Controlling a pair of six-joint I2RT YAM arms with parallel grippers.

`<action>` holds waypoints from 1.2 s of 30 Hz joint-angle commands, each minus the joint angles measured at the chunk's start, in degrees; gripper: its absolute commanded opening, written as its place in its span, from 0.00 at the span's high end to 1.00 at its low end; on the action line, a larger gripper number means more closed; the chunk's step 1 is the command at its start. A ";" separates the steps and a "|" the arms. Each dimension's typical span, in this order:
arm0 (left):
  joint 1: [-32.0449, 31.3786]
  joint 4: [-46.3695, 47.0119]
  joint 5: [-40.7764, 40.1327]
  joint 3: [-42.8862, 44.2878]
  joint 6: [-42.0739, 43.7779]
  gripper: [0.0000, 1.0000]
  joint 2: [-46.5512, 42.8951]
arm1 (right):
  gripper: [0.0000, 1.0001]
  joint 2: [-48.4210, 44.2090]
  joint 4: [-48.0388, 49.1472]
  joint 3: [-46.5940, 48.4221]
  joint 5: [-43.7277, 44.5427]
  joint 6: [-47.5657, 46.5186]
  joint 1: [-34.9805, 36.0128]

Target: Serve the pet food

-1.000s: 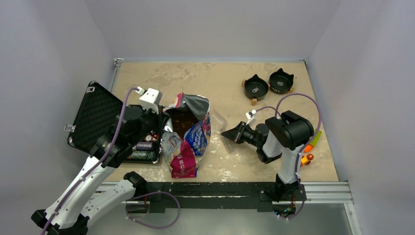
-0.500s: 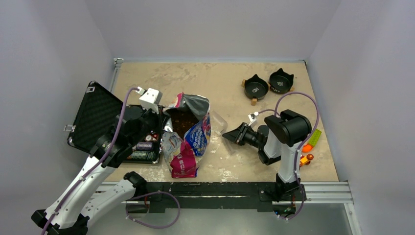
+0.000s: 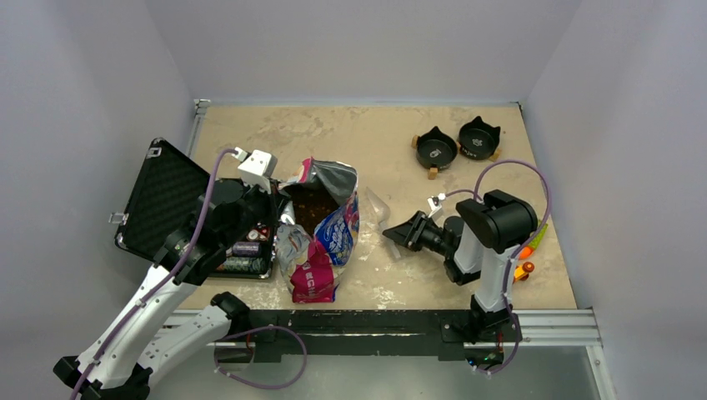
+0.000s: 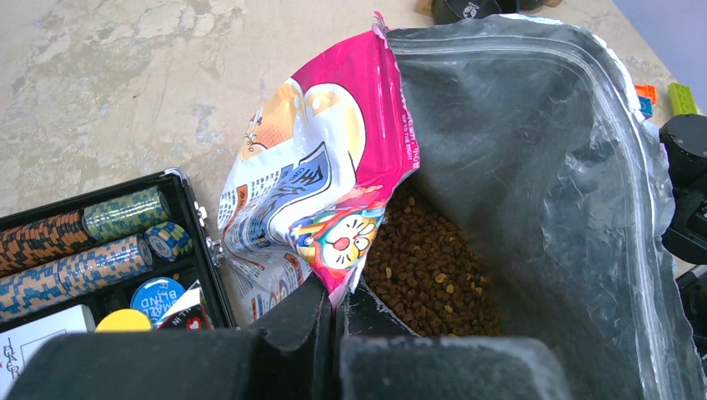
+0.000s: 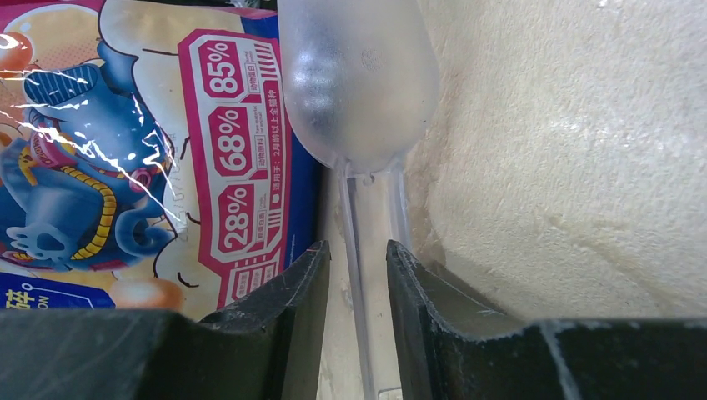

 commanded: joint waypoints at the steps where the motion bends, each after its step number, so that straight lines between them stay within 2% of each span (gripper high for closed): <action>1: 0.60 13.70 -0.24 1.88 1.31 1.00 -0.89 | 0.62 0.27 1.07 -2.11 3.13 -5.31 -1.35; 9: 0.62 13.69 -0.26 1.83 1.31 1.00 -0.84 | 0.61 -1.08 -0.55 -2.83 3.39 -5.97 -2.70; 17: 0.54 13.70 -0.10 1.83 1.23 1.00 -0.76 | 0.62 -1.30 -4.22 -2.31 5.03 -1.47 -3.82; 22: 0.61 13.62 -0.01 1.84 1.14 1.00 -0.75 | 0.78 -6.12 -15.52 -0.49 5.94 -0.16 -4.39; 26: 0.62 13.61 -0.03 1.84 1.14 1.00 -0.93 | 0.98 -8.13 -20.71 0.49 6.08 -0.39 -4.63; 29: 0.57 13.61 -0.01 1.89 1.14 1.00 -0.95 | 0.98 -7.19 -19.04 0.47 4.96 0.69 -5.01; 34: 0.56 13.61 0.12 1.93 1.05 1.00 -0.85 | 1.00 -4.00 -9.05 0.80 -1.05 4.15 -5.18; 36: 0.60 13.61 0.24 1.88 1.05 1.00 -0.84 | 1.00 -3.68 -8.53 1.57 -2.39 4.44 -5.16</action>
